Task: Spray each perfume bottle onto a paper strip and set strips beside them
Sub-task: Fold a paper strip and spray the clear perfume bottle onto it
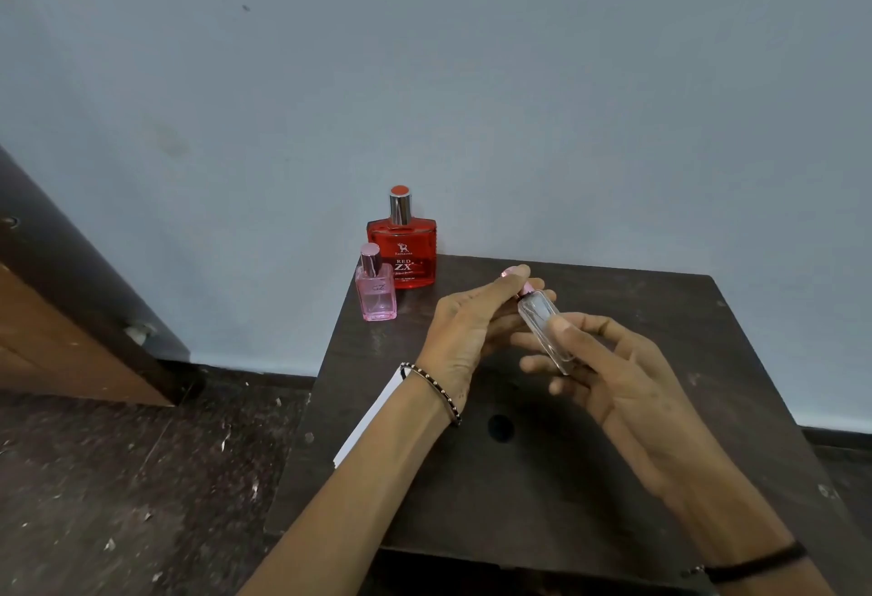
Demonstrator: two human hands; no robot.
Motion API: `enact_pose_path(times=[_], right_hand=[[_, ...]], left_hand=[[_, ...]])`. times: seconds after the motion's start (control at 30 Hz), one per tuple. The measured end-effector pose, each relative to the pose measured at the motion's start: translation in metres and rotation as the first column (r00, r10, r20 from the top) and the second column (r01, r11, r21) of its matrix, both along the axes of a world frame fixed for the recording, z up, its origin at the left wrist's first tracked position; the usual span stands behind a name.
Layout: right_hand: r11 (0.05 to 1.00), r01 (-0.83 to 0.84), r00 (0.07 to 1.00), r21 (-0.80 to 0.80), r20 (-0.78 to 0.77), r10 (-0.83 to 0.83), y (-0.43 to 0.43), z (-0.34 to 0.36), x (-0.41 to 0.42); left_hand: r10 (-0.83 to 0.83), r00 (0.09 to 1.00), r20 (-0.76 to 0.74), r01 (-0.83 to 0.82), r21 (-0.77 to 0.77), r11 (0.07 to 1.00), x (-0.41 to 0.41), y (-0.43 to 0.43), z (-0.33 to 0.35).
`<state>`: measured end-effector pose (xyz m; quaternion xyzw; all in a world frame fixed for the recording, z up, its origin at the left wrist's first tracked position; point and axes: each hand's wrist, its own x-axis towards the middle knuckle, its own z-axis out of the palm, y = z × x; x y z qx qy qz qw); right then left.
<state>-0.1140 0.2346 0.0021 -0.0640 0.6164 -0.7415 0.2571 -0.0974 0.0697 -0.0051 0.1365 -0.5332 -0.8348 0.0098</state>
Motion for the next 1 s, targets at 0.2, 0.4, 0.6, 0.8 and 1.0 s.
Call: enact_pose_path(times=[0.2,0.4,0.6,0.8,1.0], right_hand=[[1.000,-0.007,1.000,-0.030,-0.017,0.007,0.006,0.001,-0.004],[0.988,0.017,0.999,-0.150,-0.031,-0.022,0.014,0.006,-0.010],[0.985,0.058,0.996,-0.164,-0.053,-0.067,0.013,0.008,-0.017],[0.986,0.073,0.992,-0.148,-0.090,-0.087,0.011,0.010,-0.021],[0.983,0.089,0.988,-0.159,-0.110,-0.108,0.013,0.008,-0.025]], left_hand=[[0.113,0.992,0.048,-0.112,-0.033,0.993,-0.008,-0.002,0.003],[0.134,0.991,-0.023,-0.136,-0.148,0.979,-0.010,-0.010,-0.002],[0.133,0.991,-0.026,-0.123,-0.586,0.801,-0.014,-0.015,-0.021],[0.115,0.991,-0.063,-0.122,-0.770,0.626,-0.030,-0.016,-0.031],[0.110,0.986,-0.126,-0.166,-0.823,0.544,-0.045,-0.012,-0.034]])
